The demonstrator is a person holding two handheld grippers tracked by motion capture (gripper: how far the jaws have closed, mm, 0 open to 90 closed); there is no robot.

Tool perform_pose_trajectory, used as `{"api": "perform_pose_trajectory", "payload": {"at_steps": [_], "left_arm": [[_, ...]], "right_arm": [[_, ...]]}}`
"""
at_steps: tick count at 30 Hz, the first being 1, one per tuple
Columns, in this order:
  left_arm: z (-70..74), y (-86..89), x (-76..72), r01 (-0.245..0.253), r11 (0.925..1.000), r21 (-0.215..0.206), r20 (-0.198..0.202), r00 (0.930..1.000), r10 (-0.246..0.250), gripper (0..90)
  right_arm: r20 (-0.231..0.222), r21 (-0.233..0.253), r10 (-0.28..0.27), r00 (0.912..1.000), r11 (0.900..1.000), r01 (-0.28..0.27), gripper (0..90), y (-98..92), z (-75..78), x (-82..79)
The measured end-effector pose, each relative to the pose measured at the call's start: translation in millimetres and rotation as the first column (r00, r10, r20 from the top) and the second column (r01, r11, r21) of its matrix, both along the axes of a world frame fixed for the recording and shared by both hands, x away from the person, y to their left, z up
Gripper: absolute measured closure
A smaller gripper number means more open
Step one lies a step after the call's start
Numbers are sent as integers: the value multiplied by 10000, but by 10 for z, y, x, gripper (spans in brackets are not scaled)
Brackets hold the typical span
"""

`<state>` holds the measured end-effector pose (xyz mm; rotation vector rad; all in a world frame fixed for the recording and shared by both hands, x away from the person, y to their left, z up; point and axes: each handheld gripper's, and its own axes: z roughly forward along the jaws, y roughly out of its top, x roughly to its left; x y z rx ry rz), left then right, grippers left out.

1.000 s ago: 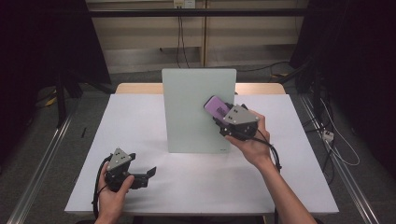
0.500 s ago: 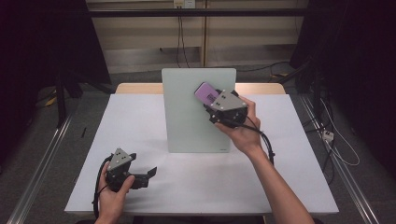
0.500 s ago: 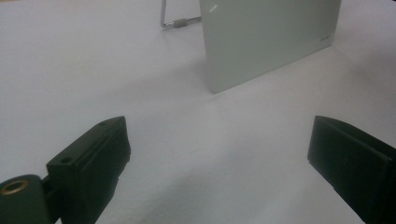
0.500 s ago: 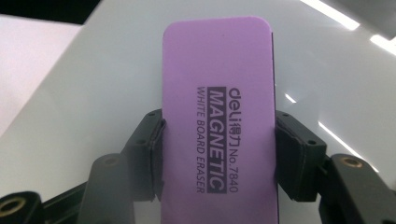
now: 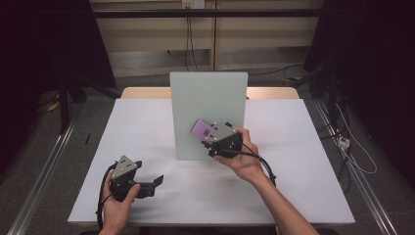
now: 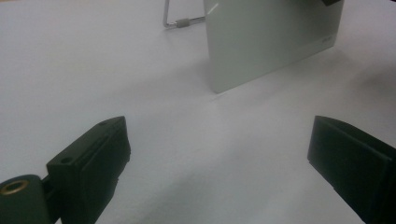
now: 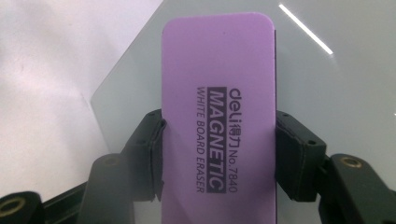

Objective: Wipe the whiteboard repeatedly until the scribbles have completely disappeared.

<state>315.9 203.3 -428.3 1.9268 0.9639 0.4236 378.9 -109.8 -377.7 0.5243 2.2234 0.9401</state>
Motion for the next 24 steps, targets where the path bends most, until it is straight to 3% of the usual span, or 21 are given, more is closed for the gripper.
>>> {"api": "perform_pose_trajectory", "payload": {"at_steps": [10, 18, 24], "left_arm": [[-27, 8, -1, -124, 9998, -121, -171, 9998, 122, 56], [-32, 20, 15, -192, 9997, -164, -212, 9996, 188, 56], [-20, 7, 8, -115, 9999, -129, -140, 9998, 113, 56]], "right_arm": [[169, 1201, -5, 9999, 9928, -15, 417, -235, 62, -93], [87, 1323, 19, 10000, 9912, -31, 417, -358, 59, -140], [-159, 1803, -133, 9998, 9835, 159, 417, -472, 37, -170]]}}
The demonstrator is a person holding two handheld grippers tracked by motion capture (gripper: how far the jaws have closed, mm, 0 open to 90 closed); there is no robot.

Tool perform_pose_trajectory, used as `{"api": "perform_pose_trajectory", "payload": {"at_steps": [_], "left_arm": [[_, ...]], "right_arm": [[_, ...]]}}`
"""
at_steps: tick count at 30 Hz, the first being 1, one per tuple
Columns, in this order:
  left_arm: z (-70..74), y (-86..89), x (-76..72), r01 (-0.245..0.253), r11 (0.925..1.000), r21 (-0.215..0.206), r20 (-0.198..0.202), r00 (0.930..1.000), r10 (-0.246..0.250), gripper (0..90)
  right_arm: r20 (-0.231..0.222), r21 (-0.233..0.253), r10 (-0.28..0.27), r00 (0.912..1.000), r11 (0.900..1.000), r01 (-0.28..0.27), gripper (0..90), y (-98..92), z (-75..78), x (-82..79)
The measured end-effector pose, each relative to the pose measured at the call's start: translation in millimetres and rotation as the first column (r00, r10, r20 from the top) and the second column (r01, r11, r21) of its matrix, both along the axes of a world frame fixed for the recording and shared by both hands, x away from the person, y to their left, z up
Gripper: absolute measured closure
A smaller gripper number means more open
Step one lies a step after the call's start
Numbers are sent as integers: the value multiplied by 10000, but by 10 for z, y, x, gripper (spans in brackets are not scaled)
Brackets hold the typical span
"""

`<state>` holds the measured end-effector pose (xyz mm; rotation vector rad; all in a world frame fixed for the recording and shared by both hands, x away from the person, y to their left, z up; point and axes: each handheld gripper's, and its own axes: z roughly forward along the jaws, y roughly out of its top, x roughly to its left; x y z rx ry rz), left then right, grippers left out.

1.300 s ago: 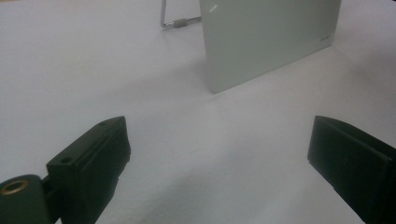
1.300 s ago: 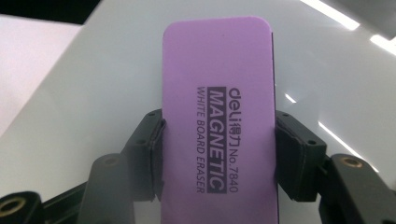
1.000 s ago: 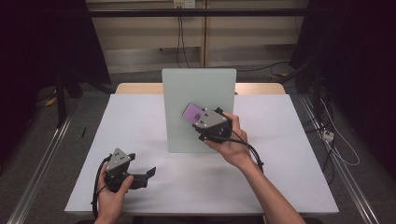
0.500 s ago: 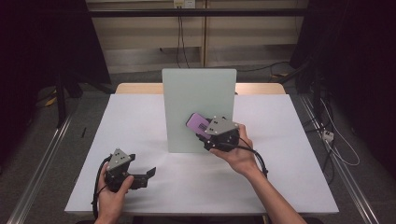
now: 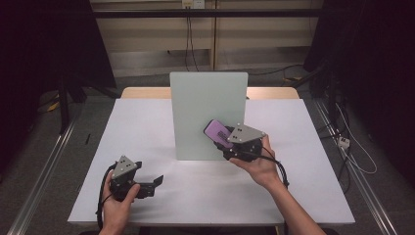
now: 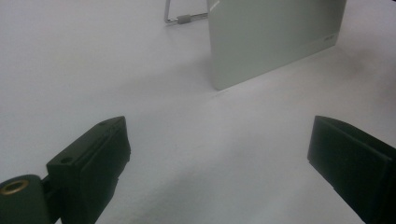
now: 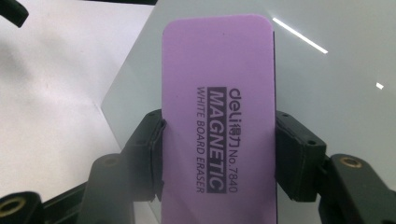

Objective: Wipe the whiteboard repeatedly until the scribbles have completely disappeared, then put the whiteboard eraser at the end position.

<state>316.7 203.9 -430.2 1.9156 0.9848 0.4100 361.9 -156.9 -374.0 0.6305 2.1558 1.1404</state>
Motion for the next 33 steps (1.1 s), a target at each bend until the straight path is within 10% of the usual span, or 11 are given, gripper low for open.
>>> {"api": "perform_pose_trajectory", "payload": {"at_steps": [14, 33], "left_arm": [[7, 11, -32, -11, 10000, -47, 27, 10000, 11, 57], [2, 14, -27, 146, 9999, 31, -63, 9999, -146, 57]], "right_arm": [[-738, 748, -137, 9972, 9970, 192, 417, -140, -80, -24], [-1887, 524, 515, 9807, 9977, -423, 417, -180, -71, -35]]}}
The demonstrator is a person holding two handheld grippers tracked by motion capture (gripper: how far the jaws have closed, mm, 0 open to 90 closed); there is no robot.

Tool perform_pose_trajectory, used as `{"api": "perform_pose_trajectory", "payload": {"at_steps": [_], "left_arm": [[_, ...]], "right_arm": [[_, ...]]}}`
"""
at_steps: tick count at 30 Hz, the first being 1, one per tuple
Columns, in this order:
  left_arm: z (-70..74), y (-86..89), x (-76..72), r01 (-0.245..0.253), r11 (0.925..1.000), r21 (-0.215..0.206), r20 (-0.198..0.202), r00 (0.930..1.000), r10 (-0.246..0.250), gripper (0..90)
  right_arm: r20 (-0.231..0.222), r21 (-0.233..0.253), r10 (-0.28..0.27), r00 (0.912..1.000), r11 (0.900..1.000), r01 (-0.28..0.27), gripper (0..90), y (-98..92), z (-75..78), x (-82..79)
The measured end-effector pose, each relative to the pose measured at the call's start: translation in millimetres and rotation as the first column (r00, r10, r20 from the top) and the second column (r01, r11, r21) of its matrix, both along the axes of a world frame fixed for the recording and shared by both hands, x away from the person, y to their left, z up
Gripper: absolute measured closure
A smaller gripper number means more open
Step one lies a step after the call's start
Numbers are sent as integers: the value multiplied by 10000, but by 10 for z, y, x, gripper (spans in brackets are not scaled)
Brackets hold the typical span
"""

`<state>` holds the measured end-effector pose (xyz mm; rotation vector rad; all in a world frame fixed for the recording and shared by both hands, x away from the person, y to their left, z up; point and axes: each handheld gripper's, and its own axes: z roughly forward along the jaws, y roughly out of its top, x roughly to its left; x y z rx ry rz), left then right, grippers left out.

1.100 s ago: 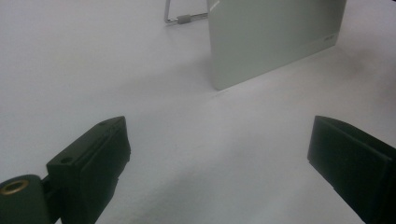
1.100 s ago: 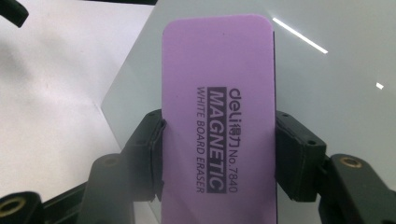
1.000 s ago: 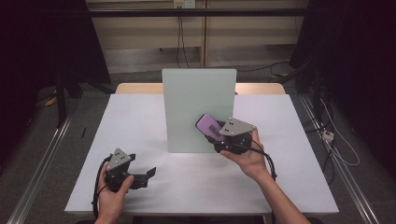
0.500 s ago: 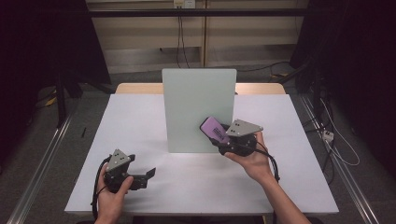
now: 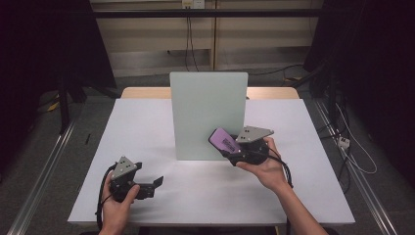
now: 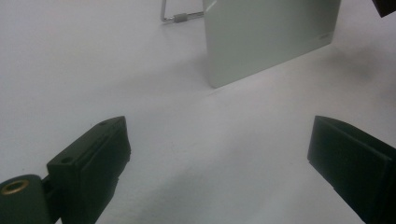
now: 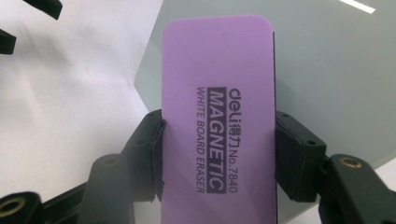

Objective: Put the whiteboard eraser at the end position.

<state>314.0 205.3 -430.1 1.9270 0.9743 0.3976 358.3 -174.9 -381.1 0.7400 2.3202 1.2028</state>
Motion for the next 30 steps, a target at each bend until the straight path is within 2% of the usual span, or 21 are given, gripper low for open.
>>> {"api": "perform_pose_trajectory", "payload": {"at_steps": [3, 5, 10, 15, 19, 24, 27, 30], "left_arm": [[5, -5, 0, -44, 10000, -46, 39, 10000, 44, 57], [5, -2, 7, -10, 10000, 11, 46, 10000, 10, 57], [8, -16, 2, -9, 9999, 100, 30, 10000, 9, 57], [3, -25, -2, -54, 10000, 2, 10, 10000, 54, 57], [4, -8, 6, 11, 10000, 91, 29, 10000, -11, 57], [8, -17, -1, 33, 10000, 84, 0, 10000, -33, 57], [11, -19, 0, 49, 10000, 67, 22, 10000, -49, 58], [5, -21, 7, 27, 10000, 56, -1, 10000, -27, 58]], "right_arm": [[-73, -105, 95, 9999, 9999, -96, 417, -11, 17, -13], [-129, -6, 108, 9999, 9999, -109, 417, -13, 28, -28], [-483, -61, 230, 9986, 9997, -233, 417, -32, 33, -40], [-863, -27, 544, 9948, 9985, -548, 417, -39, 16, -33], [-1226, -174, 811, 9891, 9963, -838, 417, -7, -9, -28], [-1369, -389, 1011, 9854, 9935, -1073, 417, 46, -28, -33], [-1565, -523, 1097, 9816, 9915, -1192, 417, 80, -32, -38], [-2124, -633, 1282, 9687, 9875, -1446, 417, 123, -43, -22]]}}
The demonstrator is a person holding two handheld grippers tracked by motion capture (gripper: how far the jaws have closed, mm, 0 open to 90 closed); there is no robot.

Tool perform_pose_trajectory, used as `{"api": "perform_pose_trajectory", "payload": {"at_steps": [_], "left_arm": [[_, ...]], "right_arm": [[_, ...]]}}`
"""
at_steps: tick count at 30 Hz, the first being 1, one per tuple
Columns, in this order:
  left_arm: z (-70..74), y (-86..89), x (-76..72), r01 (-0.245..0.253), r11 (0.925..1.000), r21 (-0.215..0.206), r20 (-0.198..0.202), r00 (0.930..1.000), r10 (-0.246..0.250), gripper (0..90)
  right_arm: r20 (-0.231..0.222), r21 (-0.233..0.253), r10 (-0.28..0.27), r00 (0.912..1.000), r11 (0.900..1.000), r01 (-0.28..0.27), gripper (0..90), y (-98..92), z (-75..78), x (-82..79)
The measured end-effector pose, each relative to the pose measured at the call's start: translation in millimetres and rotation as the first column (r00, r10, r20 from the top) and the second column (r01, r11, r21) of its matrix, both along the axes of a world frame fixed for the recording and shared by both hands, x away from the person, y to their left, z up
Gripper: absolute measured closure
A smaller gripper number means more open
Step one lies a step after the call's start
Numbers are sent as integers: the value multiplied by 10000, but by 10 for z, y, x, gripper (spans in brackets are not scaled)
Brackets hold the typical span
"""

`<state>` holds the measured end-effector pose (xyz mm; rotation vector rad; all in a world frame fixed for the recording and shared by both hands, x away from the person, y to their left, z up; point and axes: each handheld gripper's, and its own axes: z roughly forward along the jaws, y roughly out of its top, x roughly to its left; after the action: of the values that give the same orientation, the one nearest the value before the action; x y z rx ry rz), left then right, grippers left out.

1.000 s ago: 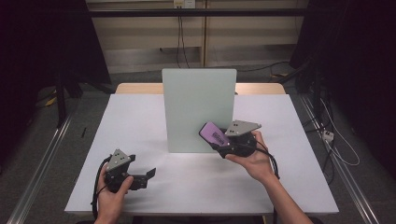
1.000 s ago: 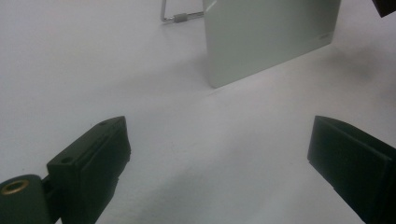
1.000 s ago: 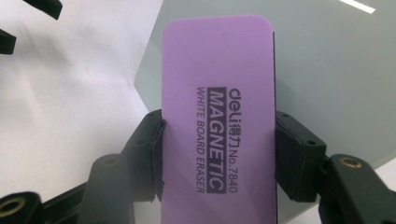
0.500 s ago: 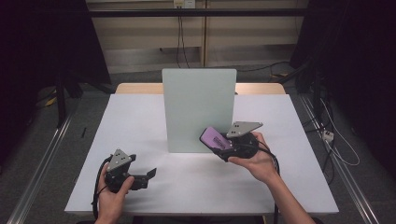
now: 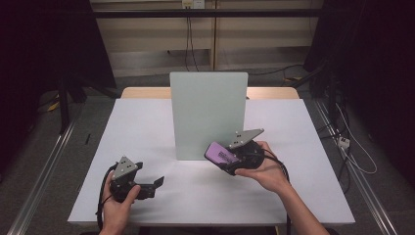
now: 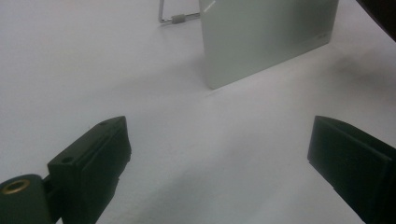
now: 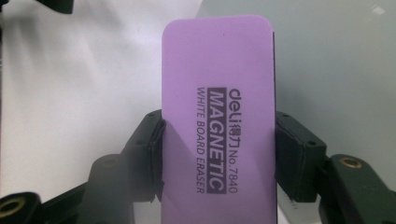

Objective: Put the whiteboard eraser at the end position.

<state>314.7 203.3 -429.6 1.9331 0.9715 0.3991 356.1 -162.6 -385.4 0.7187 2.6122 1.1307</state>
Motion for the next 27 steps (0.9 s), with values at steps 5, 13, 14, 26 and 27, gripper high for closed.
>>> {"api": "perform_pose_trajectory", "payload": {"at_steps": [5, 13, 14, 26, 27], "left_arm": [[5, 4, -5, -31, 10000, 36, 31, 10000, 30, 58], [-3, 0, 0, -40, 10000, -20, -2, 10000, 40, 58], [-4, -2, 0, -31, 10000, -1, -4, 10000, 31, 59], [-12, -12, 18, -28, 10000, -62, -17, 10000, 28, 58], [-11, -12, 18, -27, 10000, -36, -35, 10000, 27, 59]], "right_arm": [[-533, -382, 256, 9983, 9989, -276, 416, 103, -43, 57], [-982, -837, 853, 9915, 9921, -937, 416, 244, -120, 45], [-995, -882, 870, 9912, 9915, -958, 416, 249, -122, 42], [-1487, -1493, 999, 9838, 9812, -1222, 416, 329, -199, 37], [-1564, -1519, 989, 9827, 9807, -1229, 416, 335, -205, 34]]}}
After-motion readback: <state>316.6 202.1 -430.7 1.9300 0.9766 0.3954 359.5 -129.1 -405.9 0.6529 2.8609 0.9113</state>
